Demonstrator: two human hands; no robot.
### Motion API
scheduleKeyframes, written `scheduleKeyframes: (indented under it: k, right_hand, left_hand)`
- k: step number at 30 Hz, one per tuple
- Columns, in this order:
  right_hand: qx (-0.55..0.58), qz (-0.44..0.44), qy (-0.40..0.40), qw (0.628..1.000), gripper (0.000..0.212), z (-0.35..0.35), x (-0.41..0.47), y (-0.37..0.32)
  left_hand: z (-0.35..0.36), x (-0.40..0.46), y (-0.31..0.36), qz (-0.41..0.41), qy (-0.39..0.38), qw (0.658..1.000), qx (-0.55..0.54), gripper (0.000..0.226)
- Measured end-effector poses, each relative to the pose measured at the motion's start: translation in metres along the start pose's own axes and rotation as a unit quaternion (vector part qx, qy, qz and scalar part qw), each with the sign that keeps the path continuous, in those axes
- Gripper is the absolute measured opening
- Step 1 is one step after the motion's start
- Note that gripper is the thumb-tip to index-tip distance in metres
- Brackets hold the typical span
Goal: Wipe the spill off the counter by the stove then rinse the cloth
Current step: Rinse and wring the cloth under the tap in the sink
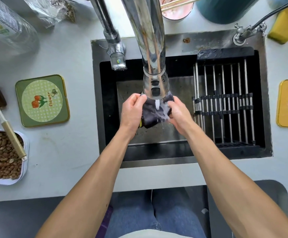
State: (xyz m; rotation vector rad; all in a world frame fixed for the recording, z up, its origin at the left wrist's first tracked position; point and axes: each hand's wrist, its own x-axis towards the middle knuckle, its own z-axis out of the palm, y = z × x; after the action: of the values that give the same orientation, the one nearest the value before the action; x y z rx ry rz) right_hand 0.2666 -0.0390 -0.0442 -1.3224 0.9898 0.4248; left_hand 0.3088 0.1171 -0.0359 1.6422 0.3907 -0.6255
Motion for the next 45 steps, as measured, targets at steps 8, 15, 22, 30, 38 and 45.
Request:
scheduleKeyframes:
  k: [8, 15, 22, 30, 38, 45]
  right_hand:
    - [0.171, 0.070, 0.035, 0.982, 0.045, 0.050, -0.014, -0.006]
    - [0.170, 0.056, 0.074, 0.981, 0.041, 0.046, -0.008, -0.015]
    - [0.182, 0.098, 0.016, 0.978, 0.031, 0.060, -0.017, -0.010]
    - [0.212, 0.111, 0.071, 0.968, 0.041, 0.050, -0.015, -0.021]
    - [0.164, 0.022, 0.063, 0.984, 0.038, 0.041, -0.011, -0.024]
    - [0.147, 0.056, 0.010, 0.987, 0.035, 0.055, -0.022, -0.011]
  left_hand:
    - [0.045, -0.014, -0.001, 0.040, 0.074, 0.976, 0.200, 0.051]
    - [0.051, -0.020, 0.005, -0.002, 0.108, 0.979, 0.174, 0.041]
    - [0.031, 0.004, 0.010, -0.057, 0.145, 0.960, 0.232, 0.032]
    - [0.049, -0.018, 0.013, 0.027, 0.088, 0.964, 0.248, 0.046]
    - [0.034, -0.016, -0.004, -0.032, 0.095, 0.976, 0.191, 0.051]
    - [0.035, 0.002, 0.012, -0.003, 0.145, 0.964, 0.223, 0.036]
